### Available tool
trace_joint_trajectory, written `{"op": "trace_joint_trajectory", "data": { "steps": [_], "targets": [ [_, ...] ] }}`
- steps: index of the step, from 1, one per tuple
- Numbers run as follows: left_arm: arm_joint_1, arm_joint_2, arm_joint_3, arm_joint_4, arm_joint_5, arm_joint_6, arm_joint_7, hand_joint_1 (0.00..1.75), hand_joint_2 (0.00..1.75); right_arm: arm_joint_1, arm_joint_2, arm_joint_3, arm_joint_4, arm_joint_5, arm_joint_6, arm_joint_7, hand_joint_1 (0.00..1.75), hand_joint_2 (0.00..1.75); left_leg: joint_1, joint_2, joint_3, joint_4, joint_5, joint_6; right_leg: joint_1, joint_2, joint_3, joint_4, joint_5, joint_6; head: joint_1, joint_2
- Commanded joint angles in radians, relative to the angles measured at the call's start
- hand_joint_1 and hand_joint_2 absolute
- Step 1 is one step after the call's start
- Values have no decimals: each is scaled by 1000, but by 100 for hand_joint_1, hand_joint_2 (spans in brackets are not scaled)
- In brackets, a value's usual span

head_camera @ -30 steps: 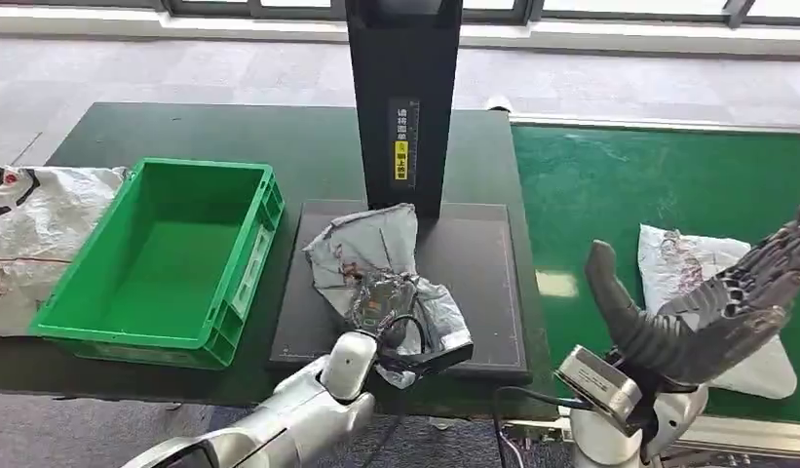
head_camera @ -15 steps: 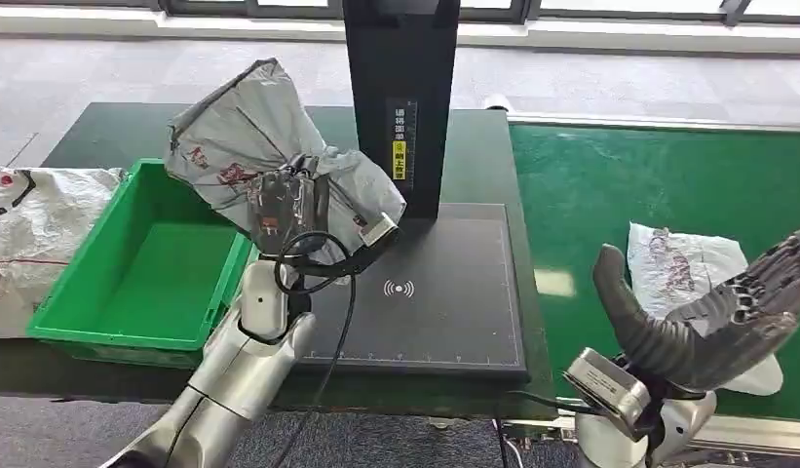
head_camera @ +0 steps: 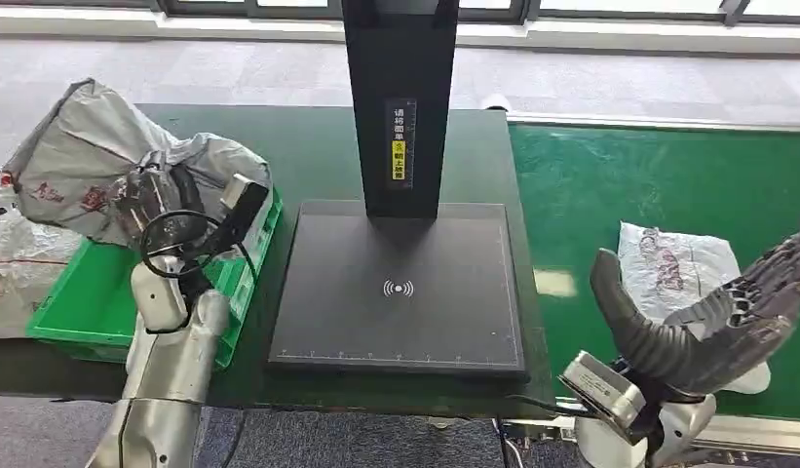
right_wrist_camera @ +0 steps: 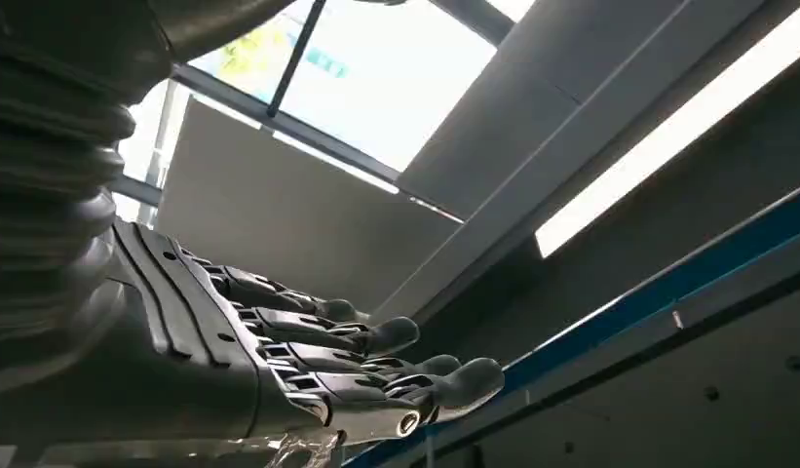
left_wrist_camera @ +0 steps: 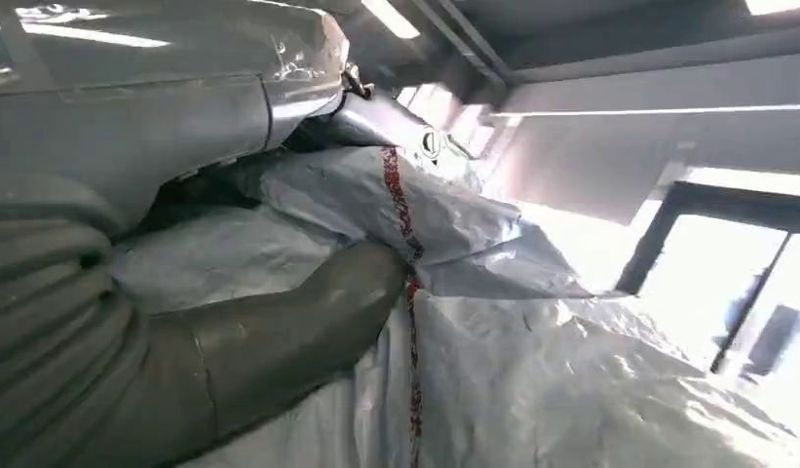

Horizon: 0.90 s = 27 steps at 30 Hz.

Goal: Moved the parcel from conveyor to table for the left to box.

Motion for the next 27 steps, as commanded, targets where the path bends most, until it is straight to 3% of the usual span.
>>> {"op": "trace_joint_trajectory", "data": {
  "steps": [1, 6, 9, 18, 19, 27],
  "targets": [
    [-51, -8, 346, 158, 9, 0, -71, 175, 175, 53, 22, 0, 1, 13, 2, 7, 0, 175, 0, 0, 4, -2, -1, 0, 0, 0, 4, -2, 0, -1, 0, 0],
    [-51, -8, 346, 158, 9, 0, -71, 175, 175, 53, 22, 0, 1, 13, 2, 7, 0, 175, 0, 0, 1, -1, 0, 0, 0, 1, 1, -1, 0, -1, 0, 0],
    [-61, -2, 433, 213, 3, 0, -91, 175, 175, 58, 22, 5, 2, 27, 2, 15, 0, 175, 1, 0, 3, -2, 0, -1, 1, 1, 3, -3, 0, -2, 0, 0],
    [-61, -2, 433, 213, 3, 0, -91, 175, 175, 58, 22, 5, 2, 27, 2, 15, 0, 175, 1, -1, 2, -2, 0, 0, 1, 0, 2, -2, 0, -2, 0, 0],
    [-68, 2, 455, 241, -22, 0, -83, 0, 175, 60, 22, 6, 7, 25, 2, 14, 0, 175, 1, -1, 2, -1, 0, 0, 1, -1, 2, -2, 0, -2, 0, 0],
    [-82, -15, 510, 252, -30, 0, -131, 0, 175, 52, 22, 13, 16, 36, 2, 23, 0, 175, 0, -1, 1, -1, 0, 0, 0, 0, 1, -1, 0, -1, 0, 0]
  ]
}}
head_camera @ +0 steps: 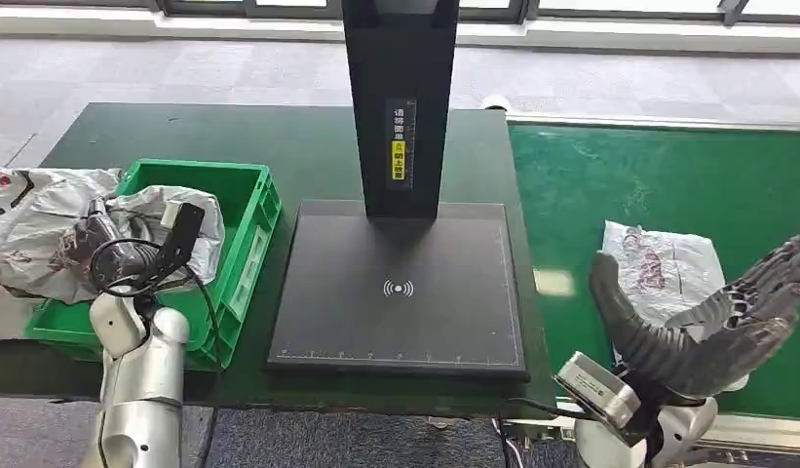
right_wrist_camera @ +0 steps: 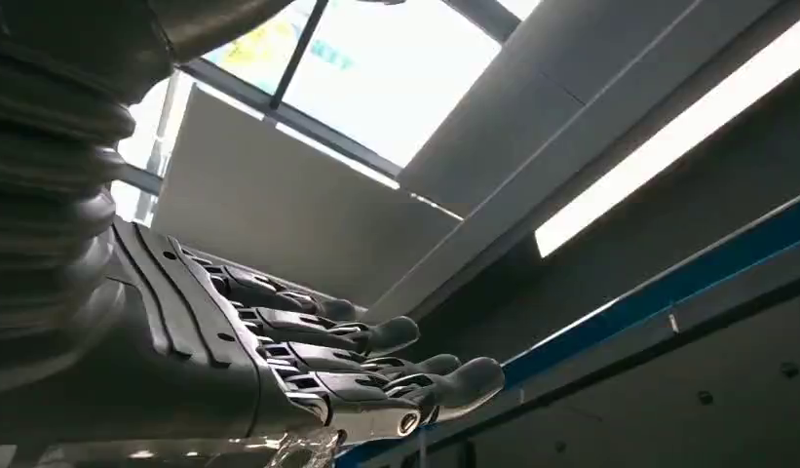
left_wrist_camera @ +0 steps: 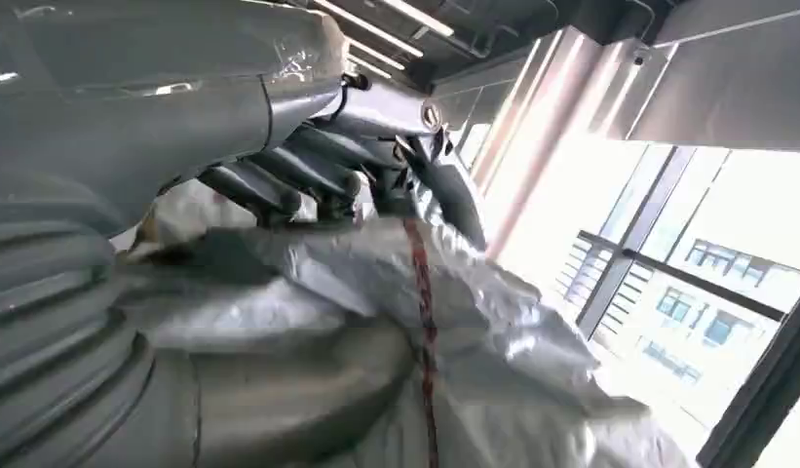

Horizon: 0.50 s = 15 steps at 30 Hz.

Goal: Moved the parcel from conveyor to table for the left to box.

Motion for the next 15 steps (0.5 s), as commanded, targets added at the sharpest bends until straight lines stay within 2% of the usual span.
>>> {"op": "trace_joint_trajectory", "data": {
  "steps": [1, 15],
  "targets": [
    [-70, -16, 130, 100, -11, 0, -19, 0, 175, 43, 22, 13, 24, 2, 2, 7, 0, 175, 1, -2, 3, -2, 0, 0, 1, -2, 4, -2, -1, -1, 0, 0],
    [-53, -46, 218, 45, 3, 0, -102, 0, 175, 41, 22, 30, 56, -2, 2, -5, 0, 175, 2, 0, 3, -2, -1, 0, 2, 0, 4, -3, 0, -1, 0, 0]
  ]
}}
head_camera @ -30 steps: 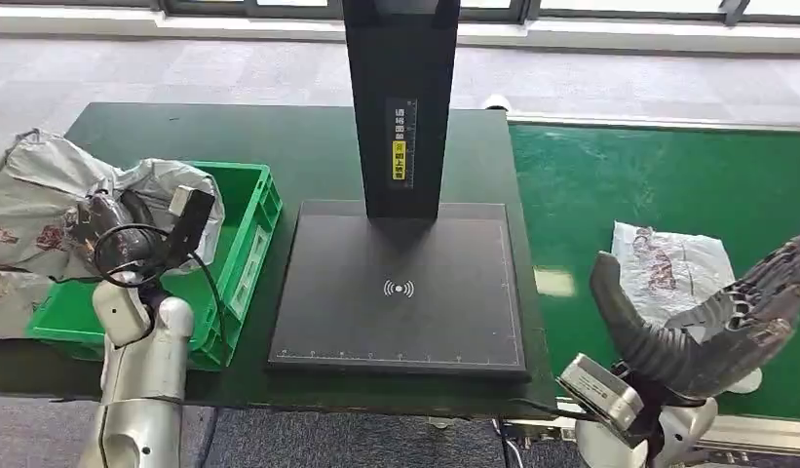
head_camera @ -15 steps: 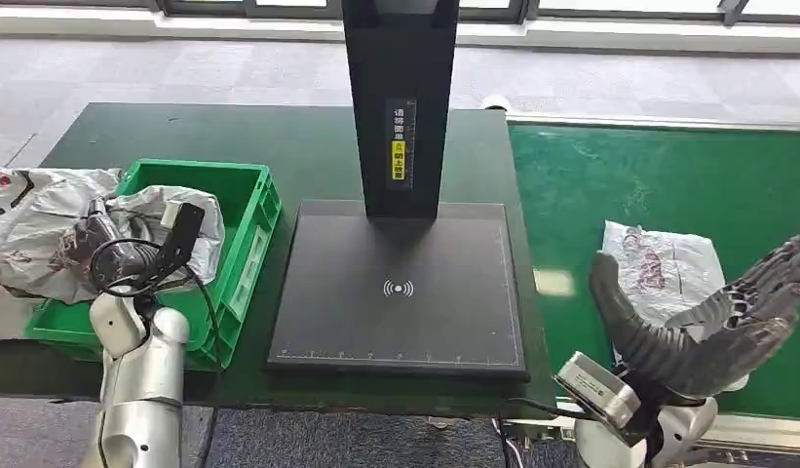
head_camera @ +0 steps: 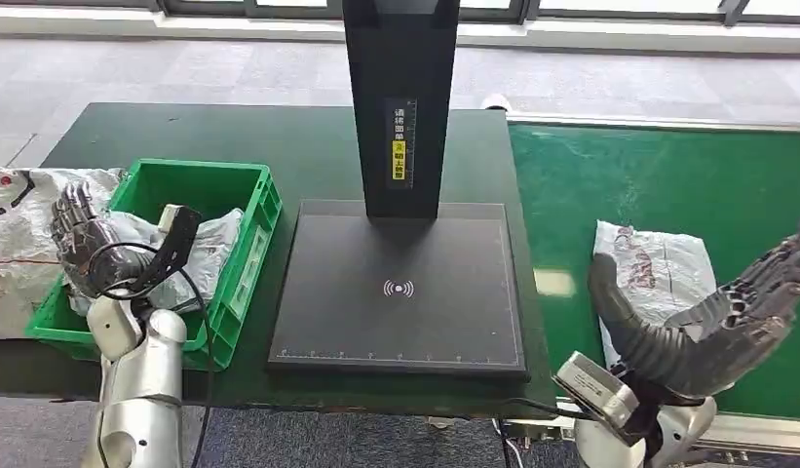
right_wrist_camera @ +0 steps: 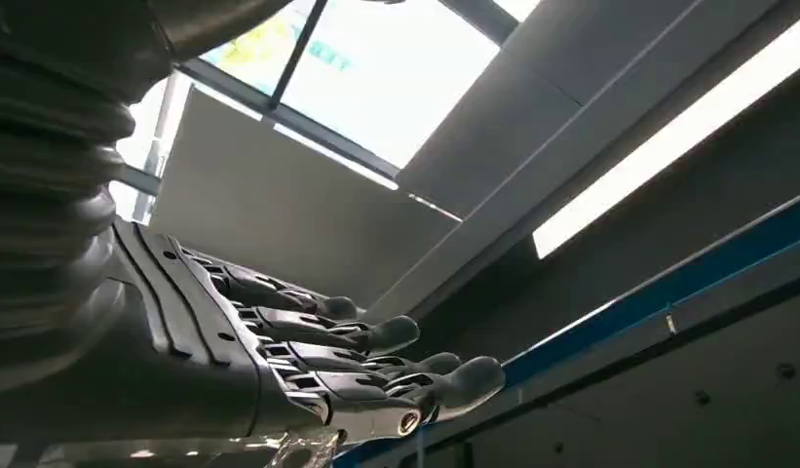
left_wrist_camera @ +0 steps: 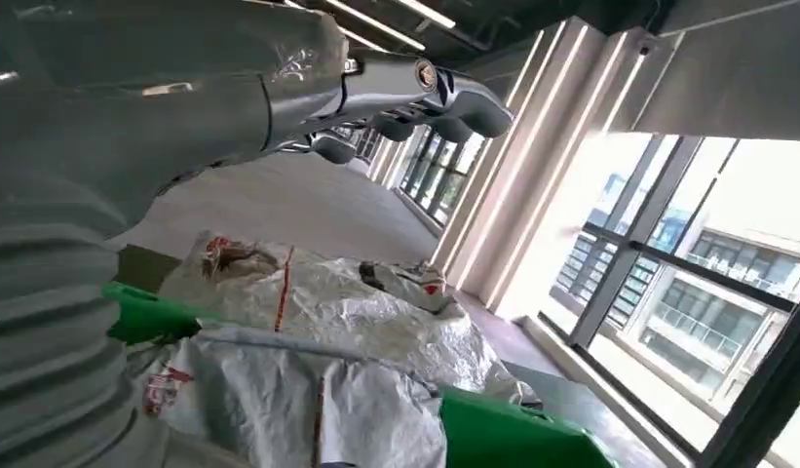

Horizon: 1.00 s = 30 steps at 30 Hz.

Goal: Moved the parcel from conveyor to table for the left to box.

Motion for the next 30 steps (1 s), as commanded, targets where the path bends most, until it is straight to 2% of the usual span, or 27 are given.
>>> {"op": "trace_joint_trajectory", "data": {
  "steps": [1, 8, 10, 12, 13, 14, 15, 16, 18, 19, 20, 21, 22, 25, 28, 30],
  "targets": [
    [-40, -35, 146, 16, 9, 0, -39, 0, 175, 41, 22, 29, 56, -1, 2, 1, 0, 175, 1, 0, 3, -1, 0, 0, 1, 0, 3, -1, 0, -1, 0, 0],
    [-46, -52, 208, -6, 38, 0, -103, 0, 175, 33, 22, 26, 86, -9, 2, -13, 0, 175, 1, 0, 3, -1, 0, 0, 2, 0, 3, -2, 0, -1, 0, 0],
    [-51, -80, 265, -41, 92, 0, -196, 0, 175, 28, 22, 19, 90, -4, 2, -7, 0, 175, 1, 0, 3, -2, 0, 0, 1, 0, 4, -2, 0, -1, 0, 0],
    [-102, -131, 403, -8, 240, 0, -454, 0, 175, 19, 22, -3, 94, 19, 2, 19, 0, 175, 1, 0, 2, -1, 0, 0, 1, 0, 2, -1, 0, -1, 0, 0],
    [-115, -147, 431, 8, 272, 0, -509, 0, 175, 15, 22, -16, 105, 16, 2, 16, 0, 175, 1, 0, 3, -2, 0, 0, 1, 0, 4, -2, 0, -1, 0, 0],
    [-137, -137, 416, 130, 478, 0, -686, 0, 175, 5, 22, -37, 120, 61, 2, 59, 0, 175, 2, -1, 2, -1, 0, 0, 2, -1, 3, -2, 0, -1, 0, 0],
    [-103, -121, 277, 143, 643, -1, -687, 0, 175, -3, 22, -53, 133, 87, 2, 79, 0, 175, 0, -3, 2, -1, 0, 0, 0, -2, 3, -2, 0, 0, 0, 0],
    [8, -123, 31, 2, 903, -115, -687, 0, 175, -30, 22, -103, 189, 140, 2, 122, 0, 175, 1, -6, 4, -3, 1, 0, 1, -5, 6, -4, 0, -1, 0, 0],
    [133, -135, -183, -163, 1128, -245, -687, 0, 175, -86, 22, -212, 290, 221, 2, 164, 0, 175, 0, -3, 3, -2, 1, 0, 0, -4, 4, -3, 0, 0, 0, 0],
    [162, -140, -229, -202, 1166, -282, -687, 0, 175, -104, 22, -252, 321, 220, 2, 161, 0, 175, 1, -3, 4, -3, 1, 1, 1, -3, 6, -5, 1, 0, 0, 0],
    [218, -145, -315, -269, 1250, -367, -687, 0, 175, -141, 22, -335, 387, 271, 2, 166, 0, 175, 1, -1, 3, -2, 0, 0, 1, -1, 4, -4, 1, 0, 0, 0],
    [257, -141, -385, -296, 1293, -391, -687, 0, 175, -181, 22, -424, 446, 237, 2, 119, 0, 175, 1, 0, 5, -3, 0, 1, 1, 0, 6, -6, 1, 0, 0, 0],
    [291, -139, -453, -323, 1353, -432, -687, 0, 175, -224, 22, -518, 521, 302, 2, 126, 0, 175, 1, -2, 2, -1, 0, 1, 1, -2, 4, -4, 1, 0, 0, 0],
    [348, -142, -560, -359, 1425, -500, -687, 0, 175, -316, 22, -734, 640, 364, 2, 98, 0, 175, 1, -6, 1, -1, 0, 1, 1, -6, 5, -5, 1, 1, 0, 0],
    [348, -142, -560, -359, 1425, -500, -687, 0, 175, -316, 22, -734, 640, 364, 2, 98, 0, 175, 0, -5, 1, 0, -1, 1, 0, -6, 5, -4, 0, 1, 0, 0],
    [360, -150, -574, -355, 1467, -538, -687, 0, 175, -369, 22, -880, 721, 394, 2, 75, 0, 175, 0, -6, 1, -1, -1, 1, 0, -6, 5, -4, 1, 1, 0, 0]
  ]
}}
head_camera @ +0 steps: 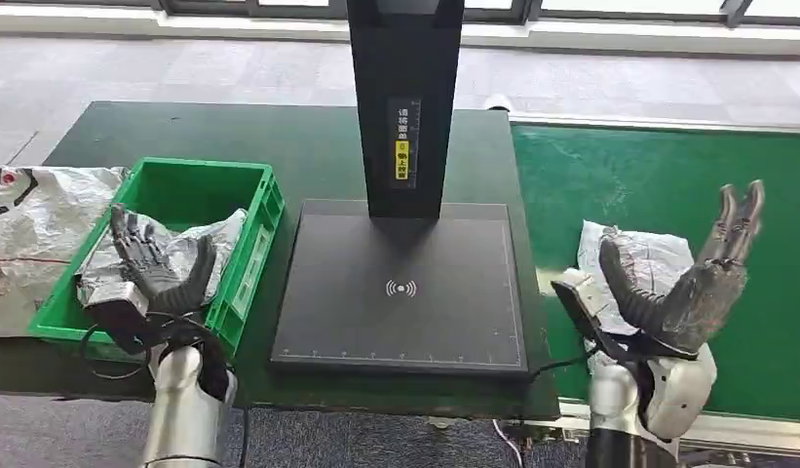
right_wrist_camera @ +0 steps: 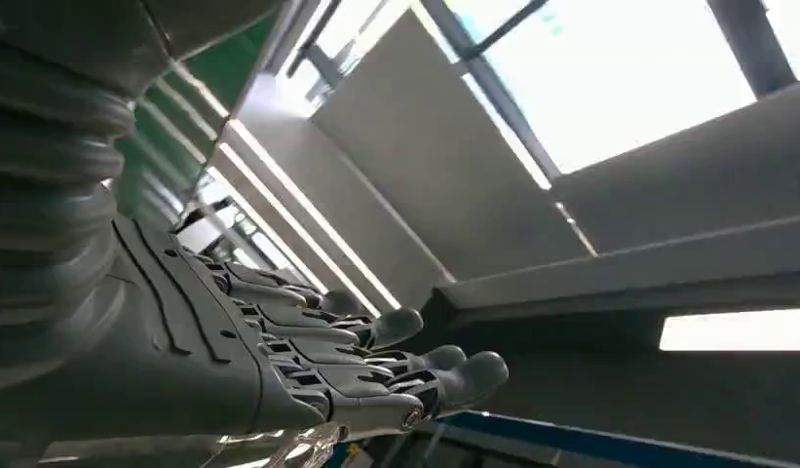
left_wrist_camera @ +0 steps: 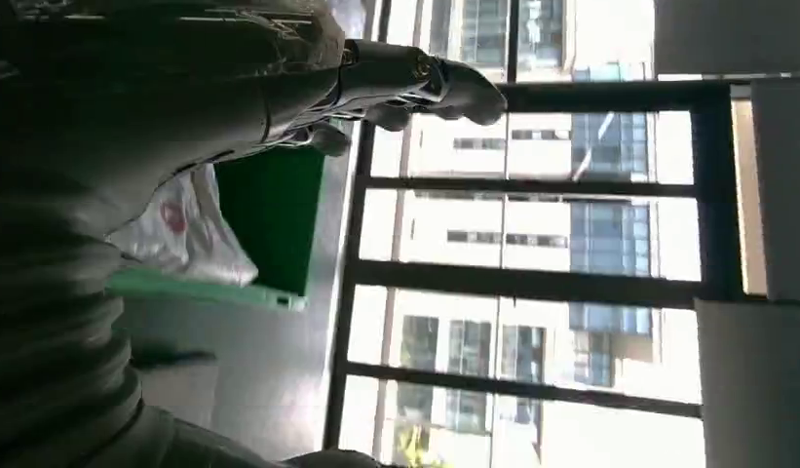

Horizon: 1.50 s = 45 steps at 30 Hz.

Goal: Moved the parcel from conveyor to table for the left to box.

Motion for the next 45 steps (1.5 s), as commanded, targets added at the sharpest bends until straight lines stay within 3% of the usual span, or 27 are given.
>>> {"op": "trace_joint_trajectory", "data": {
  "steps": [1, 5, 10, 28, 29, 32, 33, 37, 45],
  "targets": [
    [102, 1, -257, -86, 54, -48, 6, 0, 175, -208, 11, -508, 375, 49, -1, -37, 0, 175, 1, -1, 2, -1, 0, 0, 1, -1, 3, -2, 0, 0, 0, 0],
    [108, -13, -270, -60, 57, -55, 6, 0, 175, -267, -79, -574, 600, 21, -1, 0, 0, 175, 1, -1, 5, -3, 0, 0, 1, -2, 5, -3, 0, 0, 0, 0],
    [126, -13, -282, -52, 43, -59, 6, 0, 175, -317, -190, -535, 873, -32, -1, 77, 0, 175, 2, 3, 7, -5, 0, 0, 2, 2, 6, -6, 1, 0, 0, 0],
    [126, -13, -282, -52, 43, -59, 6, 0, 175, -317, -190, -535, 873, -32, -1, 77, 0, 175, 0, 1, 3, -2, 0, 0, 1, 1, 2, -1, 0, 0, 0, 0],
    [125, -14, -283, -47, 38, -63, 6, 0, 175, -312, -205, -516, 884, 15, -1, 129, 0, 175, 0, 2, 4, -3, 0, 0, 1, 2, 3, -2, 0, 0, 0, 0],
    [130, -14, -297, -51, 18, -63, 6, 0, 175, -347, -253, -488, 1021, -56, 16, 133, 0, 175, 1, 2, 3, -2, 0, 0, 1, 2, 2, -2, 0, 0, 0, 0],
    [131, -13, -302, -51, 15, -62, 6, 0, 175, -361, -263, -506, 1049, -115, 101, 111, 0, 175, 0, 2, 3, -2, 0, 0, 1, 2, 2, -2, 0, 0, 0, 0],
    [135, -10, -315, -46, 0, -61, 6, 0, 175, -377, -294, -523, 1092, -207, 251, 84, 0, 175, 0, 1, 4, -3, 0, 0, 1, 2, 4, -3, 0, 0, 0, 0],
    [147, -12, -311, -39, -24, -38, 6, 0, 175, -386, -301, -455, 1124, -158, 285, 184, 0, 175, 0, 2, 3, -2, 0, 0, 0, 2, 2, -1, 0, 0, 0, 0]
  ]
}}
